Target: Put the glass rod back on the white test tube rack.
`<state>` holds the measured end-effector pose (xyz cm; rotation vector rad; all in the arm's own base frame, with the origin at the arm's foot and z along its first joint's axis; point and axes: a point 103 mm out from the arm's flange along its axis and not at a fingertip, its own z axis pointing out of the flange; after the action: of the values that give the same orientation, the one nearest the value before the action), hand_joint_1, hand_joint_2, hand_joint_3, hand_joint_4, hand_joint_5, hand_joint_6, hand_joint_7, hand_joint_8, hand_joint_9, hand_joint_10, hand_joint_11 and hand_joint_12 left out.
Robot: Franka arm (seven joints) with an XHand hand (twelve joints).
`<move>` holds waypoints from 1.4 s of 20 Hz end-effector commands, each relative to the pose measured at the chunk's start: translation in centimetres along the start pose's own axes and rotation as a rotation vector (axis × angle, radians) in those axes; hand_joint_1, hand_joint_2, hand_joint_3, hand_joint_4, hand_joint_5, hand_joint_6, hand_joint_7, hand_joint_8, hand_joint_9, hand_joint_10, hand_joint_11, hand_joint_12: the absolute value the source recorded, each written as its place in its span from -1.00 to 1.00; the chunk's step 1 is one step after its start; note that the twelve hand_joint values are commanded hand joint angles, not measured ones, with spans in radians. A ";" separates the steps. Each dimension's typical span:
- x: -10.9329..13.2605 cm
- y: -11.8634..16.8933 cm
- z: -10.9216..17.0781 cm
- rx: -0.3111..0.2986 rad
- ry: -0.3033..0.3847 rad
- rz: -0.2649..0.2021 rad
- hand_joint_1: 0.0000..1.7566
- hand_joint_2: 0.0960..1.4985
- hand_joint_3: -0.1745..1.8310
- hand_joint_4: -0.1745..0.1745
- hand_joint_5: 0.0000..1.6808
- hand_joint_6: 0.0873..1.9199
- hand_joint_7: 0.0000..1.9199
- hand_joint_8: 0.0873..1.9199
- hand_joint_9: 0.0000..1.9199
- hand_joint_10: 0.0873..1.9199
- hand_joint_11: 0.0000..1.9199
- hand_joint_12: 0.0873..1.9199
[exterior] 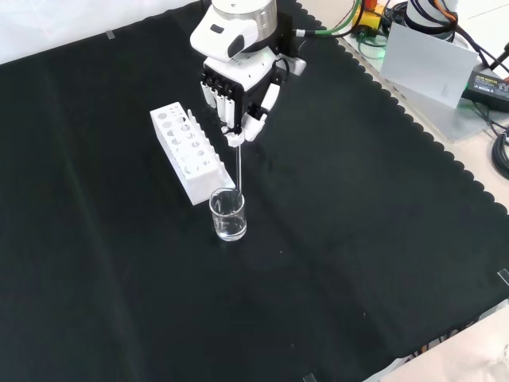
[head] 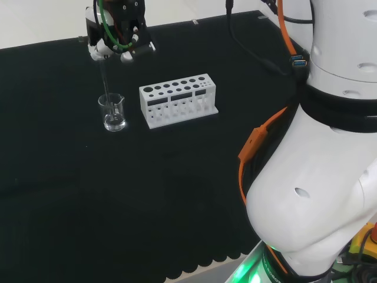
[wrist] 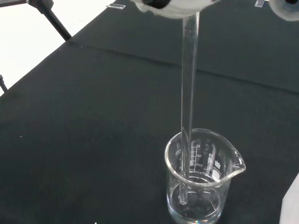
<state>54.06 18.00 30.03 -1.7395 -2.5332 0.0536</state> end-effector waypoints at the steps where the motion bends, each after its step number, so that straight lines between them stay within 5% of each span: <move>1: -0.2 -0.1 -0.1 -0.010 -0.001 0.007 0.52 0.33 -1.00 -1.00 0.73 -1.00 0.56 -0.72 0.91 -0.92 0.64 -0.40; 20: -2.4 0.2 -5.0 -0.119 0.030 0.066 0.52 0.33 -1.00 -1.00 0.73 -1.00 0.56 -0.72 0.91 -0.92 0.64 -0.40; 28: -3.3 0.6 -5.7 -0.106 0.008 0.079 0.52 0.33 -1.00 -1.00 0.73 -1.00 0.56 -0.72 0.91 -0.92 0.64 -0.40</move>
<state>55.94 15.60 35.38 -1.8524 -2.5137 -0.1141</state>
